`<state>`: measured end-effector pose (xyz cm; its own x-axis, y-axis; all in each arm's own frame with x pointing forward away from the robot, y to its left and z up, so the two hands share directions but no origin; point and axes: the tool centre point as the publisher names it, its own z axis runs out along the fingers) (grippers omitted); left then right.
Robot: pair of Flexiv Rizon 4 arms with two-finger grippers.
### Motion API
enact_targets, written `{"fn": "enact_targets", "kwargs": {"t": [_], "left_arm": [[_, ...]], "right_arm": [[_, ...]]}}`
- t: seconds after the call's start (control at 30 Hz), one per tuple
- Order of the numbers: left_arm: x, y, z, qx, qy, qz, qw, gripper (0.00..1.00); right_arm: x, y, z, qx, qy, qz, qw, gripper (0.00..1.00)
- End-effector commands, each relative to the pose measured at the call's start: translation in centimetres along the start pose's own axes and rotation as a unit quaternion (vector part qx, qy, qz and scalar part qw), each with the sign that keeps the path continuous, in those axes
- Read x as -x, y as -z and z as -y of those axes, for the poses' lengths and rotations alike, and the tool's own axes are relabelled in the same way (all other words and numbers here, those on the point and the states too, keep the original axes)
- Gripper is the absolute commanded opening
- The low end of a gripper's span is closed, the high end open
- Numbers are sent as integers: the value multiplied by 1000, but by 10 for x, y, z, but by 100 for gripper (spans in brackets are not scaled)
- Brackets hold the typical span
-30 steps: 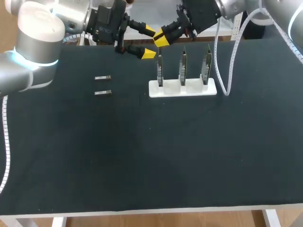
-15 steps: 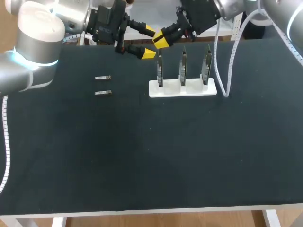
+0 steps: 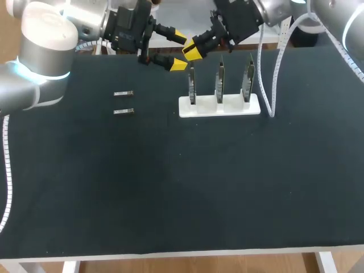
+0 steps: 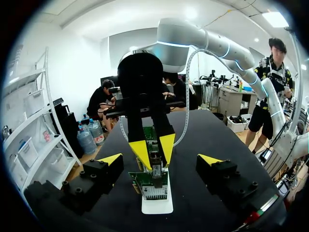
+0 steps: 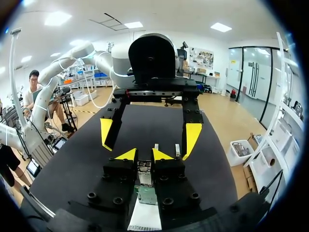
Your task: Pick up the optical module with the left hand, and insert it into the network port with the right hand.
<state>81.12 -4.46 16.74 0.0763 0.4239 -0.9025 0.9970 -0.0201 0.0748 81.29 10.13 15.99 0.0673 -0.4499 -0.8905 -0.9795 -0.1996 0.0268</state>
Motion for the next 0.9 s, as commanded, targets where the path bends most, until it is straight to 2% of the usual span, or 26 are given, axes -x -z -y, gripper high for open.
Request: {"fn": "enact_targets", "kwargs": {"t": [0.03, 0.47, 0.7, 0.73, 0.77, 0.8, 0.83, 0.9], "left_arm": [[1, -1, -3, -3, 1, -2, 1000, 100], [1, -1, -3, -3, 1, -2, 1000, 100], [1, -1, -3, -3, 1, -2, 1000, 100], [1, -1, -3, -3, 1, -2, 1000, 100], [1, -1, -3, -3, 1, -2, 1000, 100], [1, -1, -3, -3, 1, -2, 1000, 100], [1, -1, -3, -3, 1, -2, 1000, 100], [1, -1, -3, -3, 1, -2, 1000, 100]], "right_arm": [[-1, 0, 8, 69, -1, 1, 998, 0], [-12, -4, 10, 68, -10, 14, 998, 0], [-10, -3, 10, 67, -10, 16, 998, 0], [-10, -2, 10, 66, -12, 16, 998, 9], [-10, -2, 10, 66, -12, 16, 998, 35], [-10, -2, 10, 66, -12, 16, 998, 93], [-10, -2, 10, 66, -12, 16, 998, 100], [-10, -2, 10, 66, -12, 16, 998, 100]]}}
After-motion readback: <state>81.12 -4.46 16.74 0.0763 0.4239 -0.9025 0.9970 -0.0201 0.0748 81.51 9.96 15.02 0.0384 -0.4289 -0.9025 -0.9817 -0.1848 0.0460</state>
